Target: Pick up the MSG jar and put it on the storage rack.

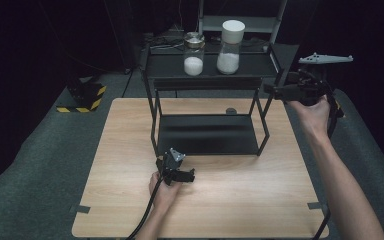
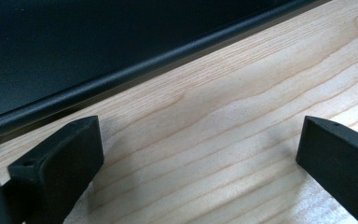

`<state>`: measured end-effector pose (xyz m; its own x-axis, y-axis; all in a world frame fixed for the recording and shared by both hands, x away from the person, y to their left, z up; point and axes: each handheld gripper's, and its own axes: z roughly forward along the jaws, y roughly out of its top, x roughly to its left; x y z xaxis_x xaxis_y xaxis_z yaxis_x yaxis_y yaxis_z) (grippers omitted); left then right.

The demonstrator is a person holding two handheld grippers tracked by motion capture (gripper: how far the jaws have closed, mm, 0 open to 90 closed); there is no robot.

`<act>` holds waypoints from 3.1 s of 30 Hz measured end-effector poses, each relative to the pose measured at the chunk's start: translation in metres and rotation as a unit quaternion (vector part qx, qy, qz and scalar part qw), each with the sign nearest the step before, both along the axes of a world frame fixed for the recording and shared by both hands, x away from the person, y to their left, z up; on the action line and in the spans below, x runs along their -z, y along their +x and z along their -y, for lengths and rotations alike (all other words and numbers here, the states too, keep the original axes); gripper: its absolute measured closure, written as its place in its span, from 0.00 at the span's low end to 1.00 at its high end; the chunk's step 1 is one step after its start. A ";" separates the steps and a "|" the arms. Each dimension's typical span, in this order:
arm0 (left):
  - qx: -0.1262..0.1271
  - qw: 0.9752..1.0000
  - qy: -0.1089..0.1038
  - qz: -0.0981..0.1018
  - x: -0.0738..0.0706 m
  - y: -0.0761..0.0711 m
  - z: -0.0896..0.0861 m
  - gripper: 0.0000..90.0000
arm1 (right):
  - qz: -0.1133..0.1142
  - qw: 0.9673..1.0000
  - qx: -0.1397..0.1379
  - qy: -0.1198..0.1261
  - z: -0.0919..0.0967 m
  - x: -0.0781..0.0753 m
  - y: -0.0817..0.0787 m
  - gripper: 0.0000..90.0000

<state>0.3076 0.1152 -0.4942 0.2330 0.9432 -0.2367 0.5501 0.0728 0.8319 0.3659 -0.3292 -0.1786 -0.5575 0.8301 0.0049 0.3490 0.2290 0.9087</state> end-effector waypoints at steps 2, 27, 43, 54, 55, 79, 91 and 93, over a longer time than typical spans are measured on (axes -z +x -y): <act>0.000 1.000 0.000 0.000 0.000 0.000 0.000 0.01 | -0.002 1.000 -0.002 0.000 0.000 0.004 0.000 0.02; -0.002 1.000 -0.003 0.001 0.000 0.000 0.000 0.01 | -0.030 0.999 -0.015 -0.003 -0.004 0.043 0.002 0.02; -0.001 1.000 -0.002 0.000 0.000 0.000 0.000 0.01 | -0.043 0.999 -0.012 -0.003 -0.004 0.077 -0.001 0.02; -0.002 1.000 -0.002 0.001 0.000 0.000 0.000 0.00 | -0.054 0.999 -0.008 0.002 -0.004 0.096 -0.006 0.02; -0.001 1.000 -0.002 0.001 0.000 0.000 0.000 0.01 | -0.054 0.999 -0.008 0.001 -0.004 0.097 -0.006 0.02; -0.002 1.000 -0.002 0.001 0.000 0.000 0.000 0.01 | -0.072 0.997 0.002 0.019 0.005 0.142 -0.013 0.03; -0.002 1.000 -0.002 0.001 0.000 0.000 0.000 0.01 | -0.097 0.995 -0.007 0.035 0.004 0.178 -0.012 0.03; -0.002 1.000 -0.002 0.001 0.000 0.000 0.000 0.01 | -0.099 0.994 -0.007 0.035 0.003 0.182 -0.013 0.03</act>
<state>0.3074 0.1147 -0.4947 0.2302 0.9429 -0.2408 0.5487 0.0785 0.8323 0.3531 -0.3327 -0.3609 -0.5510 0.8162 0.1736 0.5203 0.1734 0.8362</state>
